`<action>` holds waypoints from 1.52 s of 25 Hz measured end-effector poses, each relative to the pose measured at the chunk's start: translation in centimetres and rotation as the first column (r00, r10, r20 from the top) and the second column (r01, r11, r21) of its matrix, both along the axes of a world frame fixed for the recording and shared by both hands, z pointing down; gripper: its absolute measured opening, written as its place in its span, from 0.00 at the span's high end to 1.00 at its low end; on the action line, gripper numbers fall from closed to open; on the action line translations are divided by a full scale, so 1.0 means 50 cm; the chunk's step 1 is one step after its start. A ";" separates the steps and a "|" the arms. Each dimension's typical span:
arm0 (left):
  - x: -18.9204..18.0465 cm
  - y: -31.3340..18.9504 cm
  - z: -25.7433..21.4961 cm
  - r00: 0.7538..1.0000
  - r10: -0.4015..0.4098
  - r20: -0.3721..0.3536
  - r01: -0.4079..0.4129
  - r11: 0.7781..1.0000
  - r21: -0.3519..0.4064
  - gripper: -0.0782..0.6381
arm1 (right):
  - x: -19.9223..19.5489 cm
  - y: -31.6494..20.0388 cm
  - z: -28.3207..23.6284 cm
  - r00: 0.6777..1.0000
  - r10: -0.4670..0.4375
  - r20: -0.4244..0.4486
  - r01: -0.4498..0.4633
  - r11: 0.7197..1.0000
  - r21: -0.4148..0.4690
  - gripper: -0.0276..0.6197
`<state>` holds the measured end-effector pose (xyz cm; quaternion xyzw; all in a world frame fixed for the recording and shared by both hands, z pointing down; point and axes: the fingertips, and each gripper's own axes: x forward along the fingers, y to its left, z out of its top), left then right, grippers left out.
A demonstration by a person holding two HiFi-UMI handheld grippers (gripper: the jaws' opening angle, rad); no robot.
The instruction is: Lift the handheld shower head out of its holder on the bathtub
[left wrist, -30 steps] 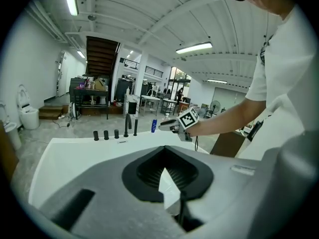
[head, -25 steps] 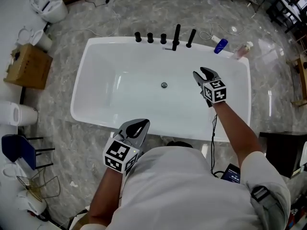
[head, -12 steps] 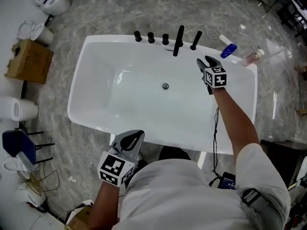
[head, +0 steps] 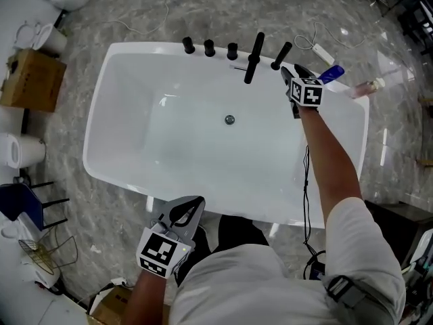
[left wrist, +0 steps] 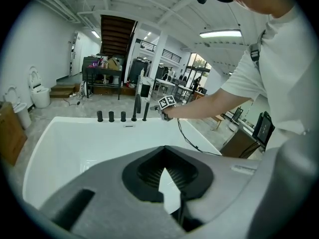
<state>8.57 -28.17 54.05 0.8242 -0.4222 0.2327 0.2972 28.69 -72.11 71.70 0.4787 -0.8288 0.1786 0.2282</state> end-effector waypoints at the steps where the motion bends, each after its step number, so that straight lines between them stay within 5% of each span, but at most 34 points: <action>1: 0.003 -0.009 0.006 1.000 0.007 0.005 -0.007 1.000 0.001 0.88 | 0.003 -0.013 0.008 1.000 0.009 0.002 -0.009 1.000 -0.001 0.61; 20: 0.013 -0.048 0.094 0.998 0.036 -0.047 -0.039 0.997 -0.066 0.88 | -0.013 -0.182 0.084 0.998 0.066 0.007 -0.065 0.997 -0.041 0.55; 27: 0.014 -0.039 0.118 0.998 0.029 -0.063 -0.036 0.994 -0.101 0.88 | -0.027 -0.213 0.098 0.998 0.060 -0.003 -0.060 0.997 -0.049 0.59; 32: 0.017 -0.038 0.127 0.997 0.017 -0.070 -0.024 0.993 -0.112 0.88 | -0.027 -0.226 0.103 0.996 0.076 -0.036 -0.078 0.996 -0.046 0.73; 38: 0.019 -0.031 0.128 0.998 0.012 -0.068 -0.020 0.993 -0.116 0.88 | -0.040 -0.217 0.102 0.995 0.041 -0.089 -0.046 0.998 -0.052 0.73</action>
